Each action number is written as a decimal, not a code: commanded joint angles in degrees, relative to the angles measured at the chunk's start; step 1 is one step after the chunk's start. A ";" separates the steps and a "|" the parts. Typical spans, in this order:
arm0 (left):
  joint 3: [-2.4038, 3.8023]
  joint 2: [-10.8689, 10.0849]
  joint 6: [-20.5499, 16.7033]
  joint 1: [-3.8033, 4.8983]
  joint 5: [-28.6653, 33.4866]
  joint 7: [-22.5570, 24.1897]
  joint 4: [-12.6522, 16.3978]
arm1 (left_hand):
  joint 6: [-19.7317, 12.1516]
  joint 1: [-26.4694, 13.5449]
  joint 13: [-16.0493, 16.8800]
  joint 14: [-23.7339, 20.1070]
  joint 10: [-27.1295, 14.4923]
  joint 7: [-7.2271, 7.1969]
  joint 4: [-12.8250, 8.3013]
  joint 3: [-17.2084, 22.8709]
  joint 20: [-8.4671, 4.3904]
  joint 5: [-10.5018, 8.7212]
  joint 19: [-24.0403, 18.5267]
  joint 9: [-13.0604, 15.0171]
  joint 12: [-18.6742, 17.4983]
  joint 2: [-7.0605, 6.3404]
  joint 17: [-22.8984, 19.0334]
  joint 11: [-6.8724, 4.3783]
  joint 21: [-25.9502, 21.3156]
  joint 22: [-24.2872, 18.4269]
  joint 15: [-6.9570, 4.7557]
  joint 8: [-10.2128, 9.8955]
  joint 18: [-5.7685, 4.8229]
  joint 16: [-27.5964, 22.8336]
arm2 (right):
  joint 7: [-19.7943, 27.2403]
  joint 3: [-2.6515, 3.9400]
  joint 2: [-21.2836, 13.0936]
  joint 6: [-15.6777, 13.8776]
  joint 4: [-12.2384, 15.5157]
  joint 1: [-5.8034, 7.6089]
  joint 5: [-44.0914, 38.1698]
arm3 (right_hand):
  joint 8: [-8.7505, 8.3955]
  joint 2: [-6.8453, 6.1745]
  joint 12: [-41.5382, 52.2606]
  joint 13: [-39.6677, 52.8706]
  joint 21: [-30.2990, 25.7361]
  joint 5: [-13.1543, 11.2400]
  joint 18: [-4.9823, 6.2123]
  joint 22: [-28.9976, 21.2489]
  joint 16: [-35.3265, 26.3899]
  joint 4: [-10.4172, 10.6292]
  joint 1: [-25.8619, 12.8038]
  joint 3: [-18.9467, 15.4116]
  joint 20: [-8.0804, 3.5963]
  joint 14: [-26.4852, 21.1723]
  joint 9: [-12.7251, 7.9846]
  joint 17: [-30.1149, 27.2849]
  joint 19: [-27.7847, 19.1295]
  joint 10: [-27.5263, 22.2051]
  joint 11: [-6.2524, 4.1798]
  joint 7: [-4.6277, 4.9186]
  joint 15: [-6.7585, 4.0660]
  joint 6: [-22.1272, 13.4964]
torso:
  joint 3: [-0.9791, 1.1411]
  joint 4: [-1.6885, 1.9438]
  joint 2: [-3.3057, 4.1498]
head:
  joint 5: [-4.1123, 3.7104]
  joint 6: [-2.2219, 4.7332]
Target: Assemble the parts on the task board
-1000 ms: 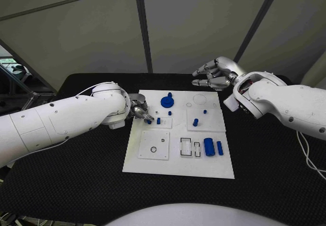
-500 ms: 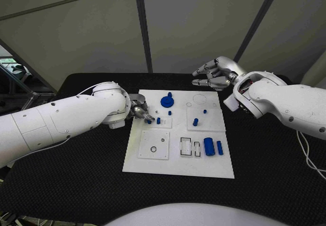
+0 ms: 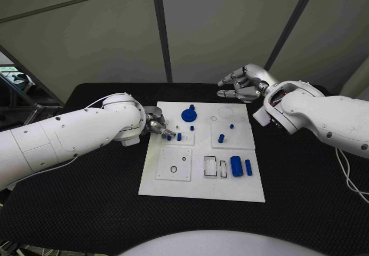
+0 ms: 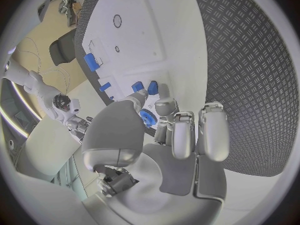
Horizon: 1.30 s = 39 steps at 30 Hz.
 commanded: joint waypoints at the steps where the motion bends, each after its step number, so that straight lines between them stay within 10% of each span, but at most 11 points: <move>1: 0.06 -0.31 -2.96 0.03 0.11 0.02 0.43 | 0.43 -0.40 -0.05 5.97 0.03 0.10 0.67 -1.58 -0.49 -0.20 2.84 -0.12 0.27 0.20 14.88 0.07 0.26 7.07 -0.34 -0.35 -5.17 0.17 | 0.29 0.03 -0.03 0.44 0.03 0.09 -0.13 | 0.18 0.44 -0.37 -0.10 -0.33 0.31 0.71 -0.14 -0.40 0.20 -0.35 0.02 -0.25 3.46 -0.07 4.20 -0.11 -0.17 -0.15 -0.08 -0.37 -0.12 | -0.05 0.00 0.00 | -0.01 0.06; 14: 0.60 -1.41 -11.74 0.01 3.76 1.88 1.15 | -0.73 0.59 -4.05 5.94 -2.33 0.46 3.19 -7.32 -0.41 0.03 1.69 -0.29 -2.69 1.91 14.79 0.38 -3.20 4.32 -0.17 -0.79 -4.37 0.09 | 0.33 0.03 0.20 0.57 -0.39 0.08 -0.13 | 0.18 0.43 -0.40 -0.12 -0.33 0.31 0.71 -0.14 -0.43 0.22 -0.40 0.00 -0.25 3.45 -0.07 4.15 -0.10 -0.19 -0.15 -0.07 -0.37 -0.14 | 0.05 0.03 -0.01 | 0.06 0.00; 20: 1.06 -1.94 -17.01 0.01 8.44 7.75 0.90 | -6.93 5.19 -16.57 5.41 -12.61 3.25 2.68 -10.17 1.08 0.84 -7.64 -2.08 -14.11 3.23 13.36 2.95 -28.78 -16.11 1.84 -4.01 0.42 -1.20 | 0.29 0.03 0.17 0.55 -0.49 0.08 -0.13 | 0.18 0.43 -0.40 -0.12 -0.33 0.31 0.71 -0.14 -0.43 0.22 -0.40 0.00 -0.25 3.45 -0.07 4.15 -0.10 -0.19 -0.15 -0.07 -0.37 -0.14 | 0.08 0.00 -0.03 | -0.13 0.12; 22: 1.12 -1.85 -17.64 0.02 9.66 11.80 0.78 | -9.18 9.89 -18.17 -5.01 -16.73 4.83 1.29 -9.79 2.30 1.02 -13.49 -3.93 -16.88 3.71 -6.15 4.44 -43.64 -27.56 3.17 -6.11 2.52 -21.29 | 0.28 0.03 0.18 0.54 -0.53 0.08 -0.13 | 0.18 0.43 -0.40 -0.12 -0.33 0.31 0.71 -0.14 -0.43 0.22 -0.40 0.00 -0.25 3.45 -0.07 4.15 -0.10 -0.19 -0.15 -0.07 -0.37 -0.14 | 0.09 0.00 -0.03 | -0.20 0.22; 25: 1.15 -1.25 -18.52 0.03 9.64 18.19 0.59 | -10.38 18.56 -21.91 -17.05 -22.99 7.09 -1.87 -7.03 4.14 1.02 -17.51 -7.71 -22.39 3.55 -23.07 6.65 -49.98 -31.72 5.36 -9.69 2.41 -40.37 | 0.27 0.03 0.21 0.49 -0.58 0.08 -0.13 | 0.18 0.43 -0.40 -0.12 -0.33 0.31 0.71 -0.14 -0.43 0.22 -0.40 0.00 -0.25 3.45 -0.07 4.15 -0.10 -0.19 -0.15 -0.07 -0.37 -0.14 | 0.07 0.01 0.04 | -0.46 0.51; 28: 1.13 -0.52 -19.17 0.03 7.60 23.09 0.42 | -11.03 23.99 -25.91 -20.80 -25.52 7.97 -4.11 -4.50 5.15 0.87 -19.77 -10.83 -26.92 2.17 -26.59 8.00 -53.15 -33.78 6.40 -12.45 2.56 -43.99 | 0.32 0.02 0.27 0.38 -0.58 0.08 -0.16 | 0.18 0.44 -0.42 -0.15 -0.34 0.31 0.71 -0.13 -0.43 0.28 -0.47 -0.01 -0.25 3.46 -0.08 4.16 -0.09 -0.20 -0.15 -0.07 -0.36 -0.17 | 0.04 -0.06 0.08 | -0.63 0.74; 35: 0.89 1.37 -20.74 0.04 -4.34 30.37 -0.06 | -7.97 27.02 -33.75 -17.53 -23.27 7.57 -5.74 -2.11 5.23 0.21 -16.89 -16.92 -32.72 -0.46 -29.27 7.68 -49.75 -31.17 6.29 -16.07 2.98 -40.02 | 0.43 0.02 0.45 0.20 -0.60 0.09 -0.37 | 0.19 0.47 -0.56 -0.28 -0.37 0.34 0.72 -0.19 -0.45 0.28 -0.45 0.01 -0.25 3.45 -0.08 4.14 -0.12 -0.29 -0.15 -0.07 -0.36 -0.17 | 0.08 0.01 0.05 | -0.96 0.81; 39: 0.21 2.63 -20.24 0.04 -10.73 31.10 -0.48 | -6.67 26.09 -35.96 -7.57 -20.34 6.87 -5.37 -2.06 4.70 0.25 -12.63 -19.33 -33.28 -1.59 -16.51 6.96 -40.72 -24.01 5.45 -17.63 1.93 -23.97 | 0.53 0.02 0.62 0.22 -0.59 0.09 -0.46 | 0.19 0.47 -0.56 -0.28 -0.37 0.34 0.72 -0.19 -0.45 0.28 -0.45 0.01 -0.25 3.45 -0.08 4.14 -0.12 -0.29 -0.15 -0.07 -0.36 -0.17 | 0.02 0.03 0.13 | -1.06 0.90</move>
